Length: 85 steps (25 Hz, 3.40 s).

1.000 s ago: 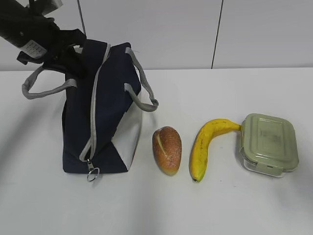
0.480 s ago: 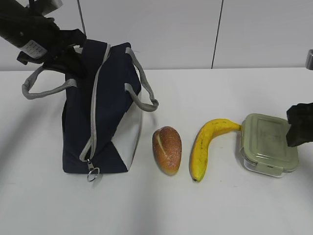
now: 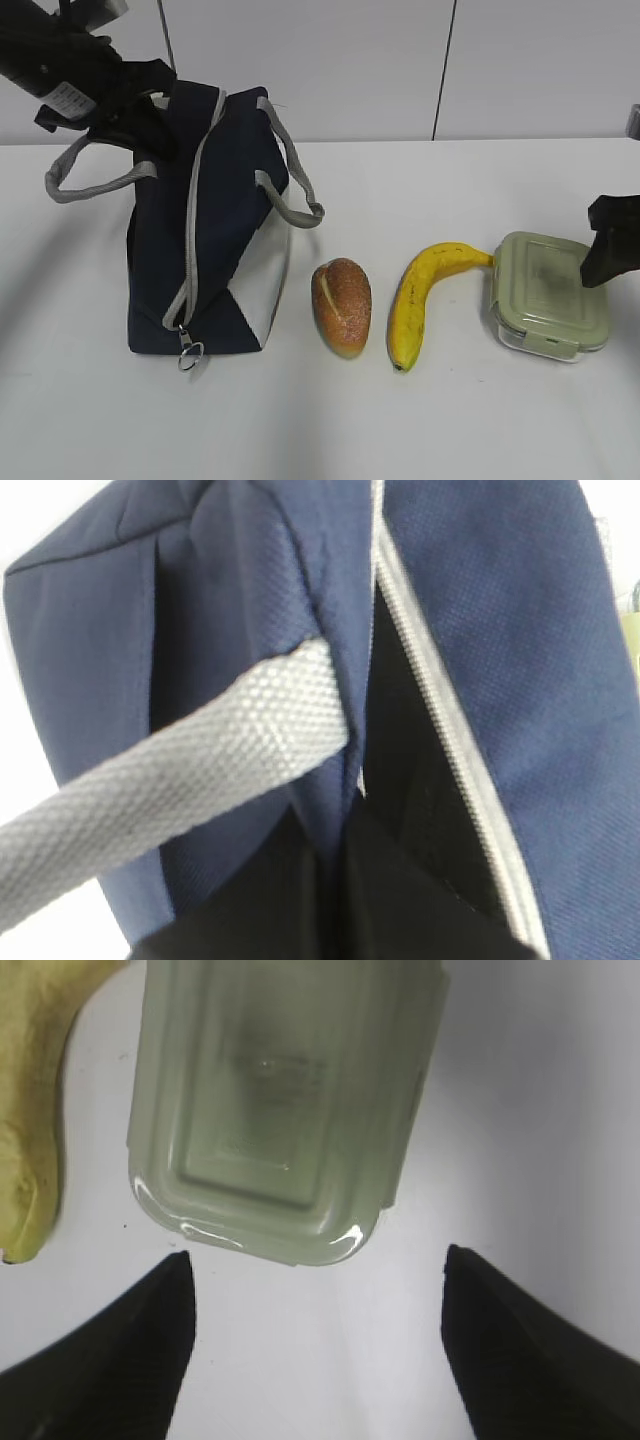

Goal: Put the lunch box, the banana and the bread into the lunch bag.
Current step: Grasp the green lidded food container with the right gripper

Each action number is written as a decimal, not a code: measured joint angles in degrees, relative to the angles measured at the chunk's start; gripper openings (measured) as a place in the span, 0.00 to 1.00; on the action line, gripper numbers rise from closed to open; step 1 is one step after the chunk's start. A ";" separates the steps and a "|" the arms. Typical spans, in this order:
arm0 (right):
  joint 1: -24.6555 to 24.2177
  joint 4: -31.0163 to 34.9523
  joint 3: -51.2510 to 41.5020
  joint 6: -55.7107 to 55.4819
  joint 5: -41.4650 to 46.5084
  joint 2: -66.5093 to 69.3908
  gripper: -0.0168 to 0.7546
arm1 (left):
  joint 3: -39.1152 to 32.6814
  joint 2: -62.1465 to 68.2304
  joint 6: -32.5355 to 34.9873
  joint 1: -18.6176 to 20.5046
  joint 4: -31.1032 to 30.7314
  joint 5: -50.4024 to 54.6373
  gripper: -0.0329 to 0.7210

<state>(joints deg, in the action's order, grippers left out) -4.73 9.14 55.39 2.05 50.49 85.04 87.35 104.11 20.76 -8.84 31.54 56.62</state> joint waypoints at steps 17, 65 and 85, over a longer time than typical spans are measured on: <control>-18.48 29.71 -1.47 33.78 1.69 5.84 0.75 | 0.00 0.28 0.00 0.00 0.06 -0.54 0.04; -29.42 57.48 -2.04 70.56 9.62 26.99 0.75 | 0.00 0.28 0.00 0.00 0.06 -1.04 0.04; -29.19 60.39 -2.04 72.90 10.68 30.10 0.75 | 0.00 0.28 0.00 0.00 0.06 -1.10 0.04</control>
<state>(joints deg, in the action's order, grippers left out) -33.91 69.53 53.35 74.95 61.17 115.13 87.35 104.39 20.76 -8.84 31.60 55.52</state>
